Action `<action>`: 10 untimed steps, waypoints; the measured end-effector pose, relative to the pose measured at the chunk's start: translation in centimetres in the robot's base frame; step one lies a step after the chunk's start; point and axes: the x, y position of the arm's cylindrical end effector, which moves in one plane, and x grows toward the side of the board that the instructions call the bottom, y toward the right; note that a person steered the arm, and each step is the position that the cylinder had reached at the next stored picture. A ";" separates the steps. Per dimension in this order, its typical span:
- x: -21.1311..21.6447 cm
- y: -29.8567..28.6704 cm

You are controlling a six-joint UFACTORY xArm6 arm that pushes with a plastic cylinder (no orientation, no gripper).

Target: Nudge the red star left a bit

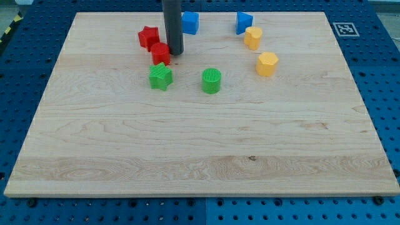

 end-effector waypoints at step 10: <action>-6.1 -3.0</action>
